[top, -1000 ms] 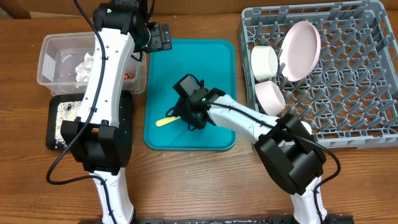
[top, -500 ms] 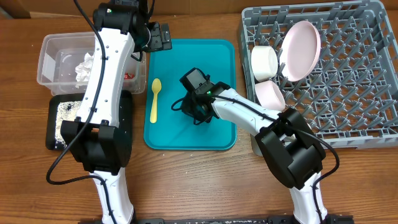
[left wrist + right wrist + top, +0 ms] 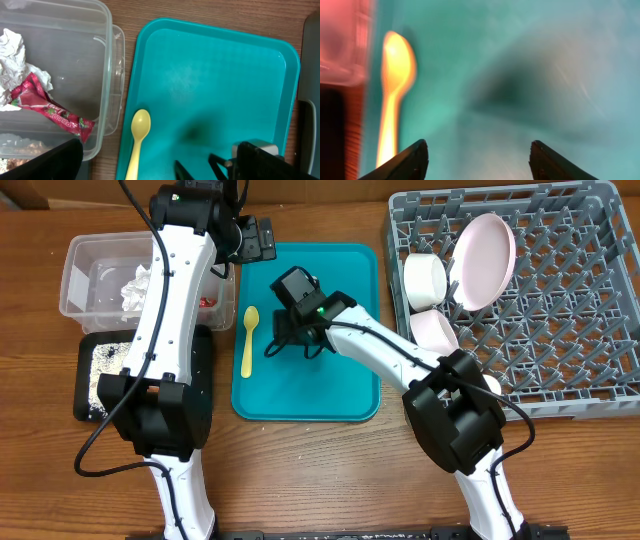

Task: Sort waste into correct bins and load items into the dishwasher

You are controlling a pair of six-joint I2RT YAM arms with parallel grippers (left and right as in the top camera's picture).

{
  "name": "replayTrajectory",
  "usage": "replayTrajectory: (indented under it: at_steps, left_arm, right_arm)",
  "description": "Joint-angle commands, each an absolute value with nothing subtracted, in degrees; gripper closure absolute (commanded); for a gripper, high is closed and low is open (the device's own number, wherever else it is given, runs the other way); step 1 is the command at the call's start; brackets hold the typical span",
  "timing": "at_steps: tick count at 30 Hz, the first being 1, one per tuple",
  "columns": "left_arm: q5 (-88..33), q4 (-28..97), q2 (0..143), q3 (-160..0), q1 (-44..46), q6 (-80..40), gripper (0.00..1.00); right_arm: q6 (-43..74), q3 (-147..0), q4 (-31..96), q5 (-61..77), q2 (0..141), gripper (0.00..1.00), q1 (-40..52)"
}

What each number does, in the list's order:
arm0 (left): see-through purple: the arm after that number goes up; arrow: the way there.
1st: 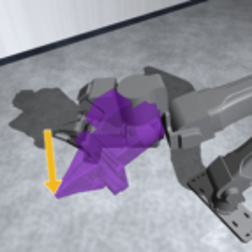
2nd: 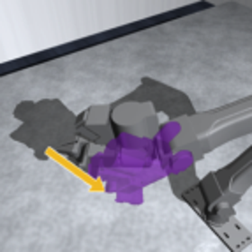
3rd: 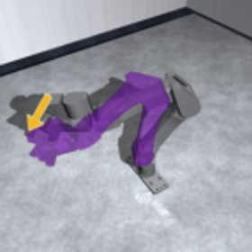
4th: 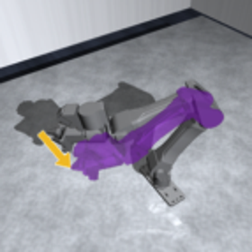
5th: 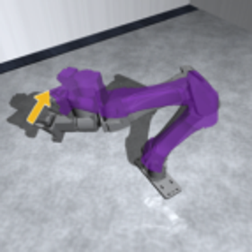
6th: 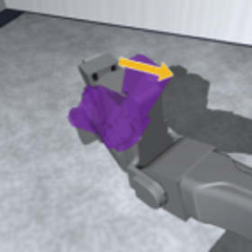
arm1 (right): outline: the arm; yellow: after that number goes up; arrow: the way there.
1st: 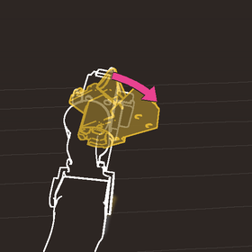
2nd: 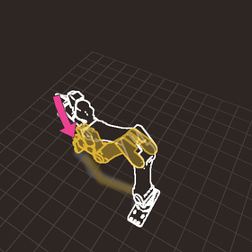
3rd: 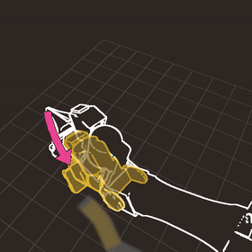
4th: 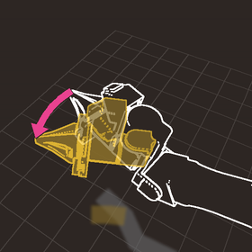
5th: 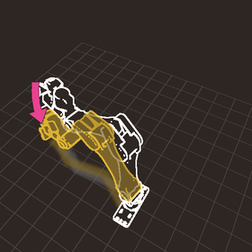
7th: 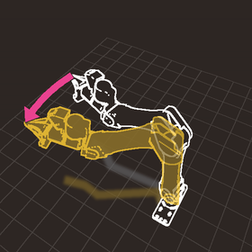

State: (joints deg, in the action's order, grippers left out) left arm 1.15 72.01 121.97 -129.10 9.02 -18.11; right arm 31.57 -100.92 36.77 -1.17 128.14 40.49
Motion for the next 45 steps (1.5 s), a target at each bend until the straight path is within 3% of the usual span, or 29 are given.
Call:
replayTrajectory:
  at_steps: [1, 6, 19, 30, 36, 45]
  left_arm:
    - [1.7, 71.9, 121.8, -129.5, 9.4, -18.4, 0.00]
    - [1.7, 71.9, 121.8, -129.5, 9.4, -18.4, 0.00]
    - [1.7, 71.9, 121.8, -129.5, 9.4, -18.4, 0.00]
    - [2.3, 69.6, 121.8, -130.4, 8.1, -18.7, 0.00]
    - [6.6, 69.9, 121.8, -132.7, 1.7, -34.9, 0.00]
    - [6.4, 70.1, 121.8, -132.6, -2.7, -36.4, 0.00]
  right_arm:
    - [26.5, -102.4, 31.9, -4.5, 129.0, 0.29, 42.5]
    - [26.5, -102.4, 26.2, -9.0, 131.0, 0.25, 45.8]
    - [26.4, -102.4, 20.7, -9.5, 133.0, 0.26, 47.3]
    - [27.0, -102.4, 22.0, -9.6, 135.5, 0.28, 47.3]
    - [28.5, -102.4, 22.4, -9.9, 136.0, 0.32, 47.7]
    - [30.3, -102.4, 20.8, -13.6, 138.0, 0.33, 49.2]
